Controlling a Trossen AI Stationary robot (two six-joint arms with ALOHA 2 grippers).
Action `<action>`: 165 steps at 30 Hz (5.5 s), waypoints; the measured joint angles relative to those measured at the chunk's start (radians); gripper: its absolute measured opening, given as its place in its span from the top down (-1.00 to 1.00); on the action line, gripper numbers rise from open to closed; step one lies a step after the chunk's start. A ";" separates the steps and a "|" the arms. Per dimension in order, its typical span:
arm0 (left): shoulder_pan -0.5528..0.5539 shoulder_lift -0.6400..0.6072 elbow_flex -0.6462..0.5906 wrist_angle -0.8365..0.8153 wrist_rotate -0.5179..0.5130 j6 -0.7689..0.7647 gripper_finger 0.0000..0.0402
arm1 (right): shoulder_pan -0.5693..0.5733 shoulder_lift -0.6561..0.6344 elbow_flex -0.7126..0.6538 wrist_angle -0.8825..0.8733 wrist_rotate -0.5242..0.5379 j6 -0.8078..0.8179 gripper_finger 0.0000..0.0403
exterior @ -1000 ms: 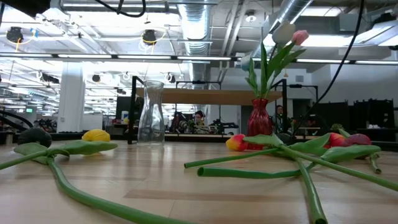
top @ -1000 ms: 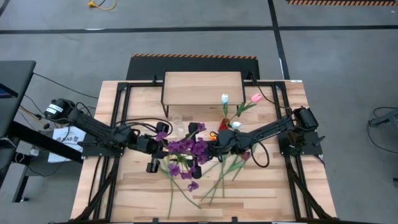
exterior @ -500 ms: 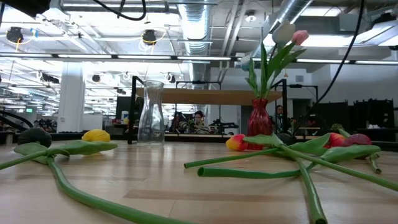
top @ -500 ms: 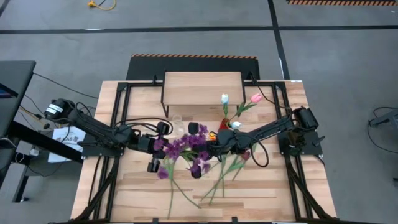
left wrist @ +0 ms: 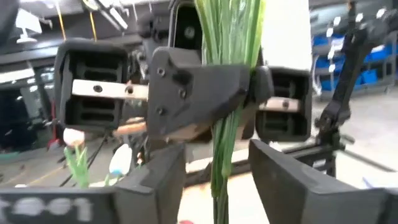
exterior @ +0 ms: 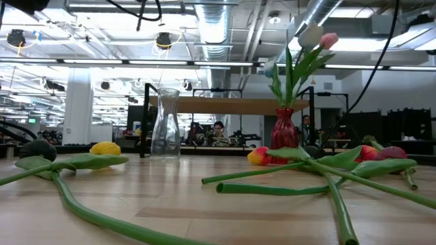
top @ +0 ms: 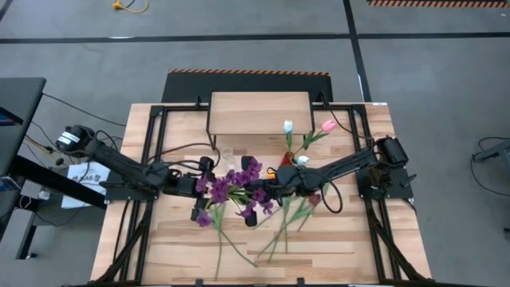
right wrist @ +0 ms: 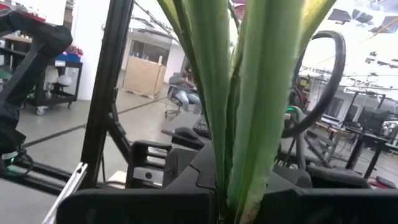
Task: Pick and place flowers into a vace then onto a shelf
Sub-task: Put the purple flowers into the red flower vase
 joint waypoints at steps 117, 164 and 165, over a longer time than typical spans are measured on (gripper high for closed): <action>-0.079 -0.245 0.000 -0.340 -0.121 0.056 -0.09 | -0.511 -0.812 -0.877 -0.058 -0.138 0.261 1.00; -0.079 -0.245 0.000 -0.340 -0.121 0.055 -0.09 | -0.489 -0.812 -0.838 -0.240 -0.087 0.327 0.37; -0.079 -0.245 0.000 -0.340 -0.121 0.055 -0.09 | -0.489 -0.812 -0.823 -0.279 -0.086 0.333 0.32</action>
